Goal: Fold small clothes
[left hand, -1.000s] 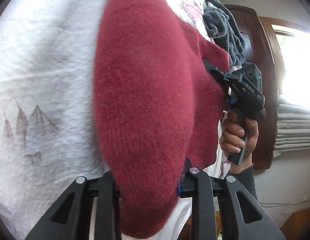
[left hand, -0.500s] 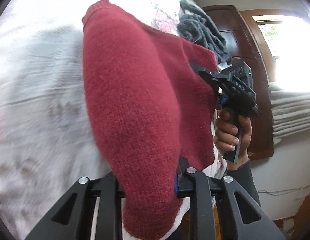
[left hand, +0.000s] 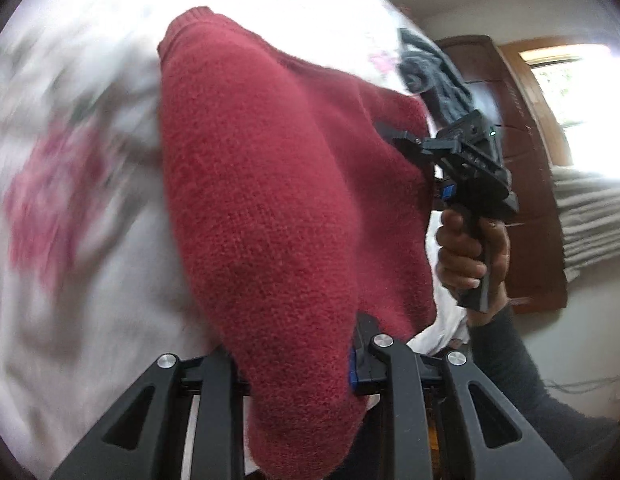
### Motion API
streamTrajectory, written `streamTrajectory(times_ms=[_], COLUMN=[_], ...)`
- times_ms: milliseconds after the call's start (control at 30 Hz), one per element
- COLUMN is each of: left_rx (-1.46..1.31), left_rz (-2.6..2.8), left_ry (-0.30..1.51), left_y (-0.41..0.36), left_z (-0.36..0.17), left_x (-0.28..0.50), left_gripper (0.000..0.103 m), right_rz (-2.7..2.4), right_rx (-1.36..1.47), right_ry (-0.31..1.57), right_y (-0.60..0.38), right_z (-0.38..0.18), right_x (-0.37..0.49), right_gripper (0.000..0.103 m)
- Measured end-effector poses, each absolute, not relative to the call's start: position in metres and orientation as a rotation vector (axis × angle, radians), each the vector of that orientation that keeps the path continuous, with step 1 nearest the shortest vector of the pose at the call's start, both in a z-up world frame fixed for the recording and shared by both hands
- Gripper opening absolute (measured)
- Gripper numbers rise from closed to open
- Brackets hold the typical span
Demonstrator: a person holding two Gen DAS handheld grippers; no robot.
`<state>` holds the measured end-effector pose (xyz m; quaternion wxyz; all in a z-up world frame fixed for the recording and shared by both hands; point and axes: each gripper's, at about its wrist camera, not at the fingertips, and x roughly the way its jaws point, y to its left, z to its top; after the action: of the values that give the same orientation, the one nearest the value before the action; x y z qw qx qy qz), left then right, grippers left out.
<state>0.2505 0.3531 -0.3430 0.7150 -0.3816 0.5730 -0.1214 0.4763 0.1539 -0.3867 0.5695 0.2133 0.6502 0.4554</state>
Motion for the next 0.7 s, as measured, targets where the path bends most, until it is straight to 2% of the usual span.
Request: streamTrajectory(times_ms=[67, 167, 267, 333, 367, 467, 533, 567, 700], left_rx=[-0.805, -0.873, -0.783, -0.626, -0.587, -0.571, -0.571, -0.568, -0.572], left_rz=[-0.204, -0.115, 0.037, 0.087, 0.068, -0.117, -0.197, -0.209, -0.204], left_ry=[1.324, 1.342, 1.244, 1.123, 1.090, 1.038, 1.075, 1.099, 1.230], left_y=[0.351, 0.360, 0.375, 0.373, 0.366, 0.343, 0.323, 0.314, 0.297], left_z=[-0.373, -0.395, -0.360, -0.320, -0.308, -0.289, -0.304, -0.314, -0.366], left_x=[0.237, 0.227, 0.216, 0.206, 0.204, 0.206, 0.216, 0.222, 0.234], left_gripper=[0.032, 0.054, 0.066, 0.068, 0.070, 0.070, 0.070, 0.069, 0.068], right_rz=[1.032, 0.903, 0.856, 0.851, 0.858, 0.892, 0.885, 0.850, 0.730], right_rx=[0.454, 0.449, 0.502, 0.484, 0.472, 0.364, 0.292, 0.222, 0.203], right_ry=[1.573, 1.570, 1.466, 1.390, 1.372, 1.345, 1.359, 1.346, 1.326], right_y=[0.159, 0.139, 0.103, 0.090, 0.089, 0.102, 0.123, 0.133, 0.135], right_z=[-0.410, -0.425, -0.395, -0.371, -0.365, -0.354, -0.356, -0.359, -0.385], right_x=[0.462, 0.460, 0.458, 0.455, 0.453, 0.441, 0.439, 0.438, 0.451], right_gripper=[0.032, 0.055, 0.056, 0.055, 0.054, 0.040, 0.022, 0.008, 0.008])
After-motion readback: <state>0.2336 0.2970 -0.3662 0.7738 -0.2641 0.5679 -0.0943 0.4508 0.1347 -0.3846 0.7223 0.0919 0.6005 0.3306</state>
